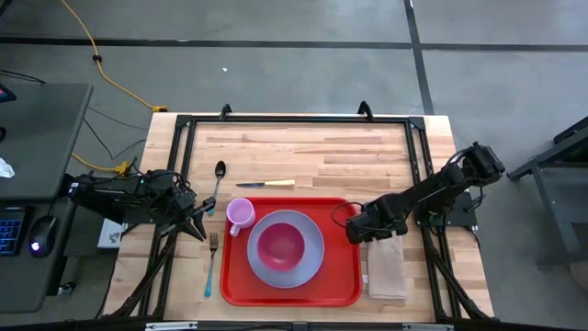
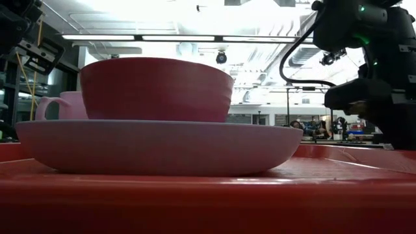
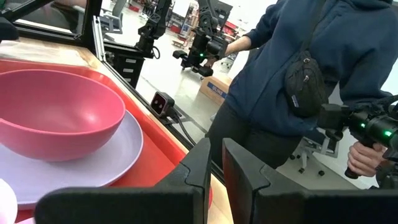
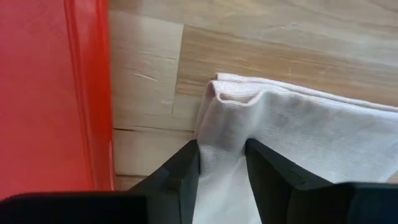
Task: Set up tray
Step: Put the brown napkin to the right of the white plate on the red tray
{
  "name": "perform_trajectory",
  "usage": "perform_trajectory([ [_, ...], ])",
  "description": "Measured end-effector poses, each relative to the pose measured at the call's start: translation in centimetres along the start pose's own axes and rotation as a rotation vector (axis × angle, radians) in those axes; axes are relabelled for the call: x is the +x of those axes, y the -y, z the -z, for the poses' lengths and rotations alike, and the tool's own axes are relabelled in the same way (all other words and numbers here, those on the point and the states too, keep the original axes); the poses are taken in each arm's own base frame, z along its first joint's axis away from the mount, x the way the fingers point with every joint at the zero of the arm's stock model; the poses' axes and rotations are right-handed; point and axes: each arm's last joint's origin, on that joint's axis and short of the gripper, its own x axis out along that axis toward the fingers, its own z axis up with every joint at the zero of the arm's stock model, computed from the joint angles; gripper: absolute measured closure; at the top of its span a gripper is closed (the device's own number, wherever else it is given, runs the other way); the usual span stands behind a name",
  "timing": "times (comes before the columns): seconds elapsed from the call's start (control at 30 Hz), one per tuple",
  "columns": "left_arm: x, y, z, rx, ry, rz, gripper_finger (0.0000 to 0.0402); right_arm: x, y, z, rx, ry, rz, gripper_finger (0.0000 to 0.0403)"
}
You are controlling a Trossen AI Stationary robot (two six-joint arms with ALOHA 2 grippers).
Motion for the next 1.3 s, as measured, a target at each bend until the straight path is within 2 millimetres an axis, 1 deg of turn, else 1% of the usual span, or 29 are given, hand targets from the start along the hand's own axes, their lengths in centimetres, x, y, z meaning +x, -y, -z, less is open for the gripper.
perform_trajectory([
  [0.27, 0.0, 0.0, 0.0, 0.000, 0.001, -0.002, 0.0328, 0.0, 0.1, -0.1, 0.006, 0.021, 0.008, 0.0342],
  [0.5, 0.0, 0.0, 0.0, 0.000, 0.000, -0.002, 0.0328, 0.1, 0.2, -0.1, 0.008, 0.028, 0.020, 0.0394],
  [0.7, 0.0, 0.0, 0.0, 0.000, 0.001, -0.002, 0.0328, 0.1, 0.2, -0.1, 0.009, 0.012, 0.023, 0.0397],
  [0.83, 0.0, 0.0, 0.0, 0.000, 0.001, -0.002, 0.0328, -0.5, 0.4, 0.0, 0.002, -0.011, -0.004, 0.0399],
  [1.1, 0.0, 0.0, 0.0, 0.000, 0.001, -0.001, 0.0328, -3.2, 0.7, -0.4, -0.013, 0.031, -0.145, 0.0402],
  [1.3, 0.0, 0.0, 0.0, 0.002, 0.000, -0.001, 0.0328, -4.8, 1.1, -0.9, -0.059, 0.012, -0.207, 0.0402],
])
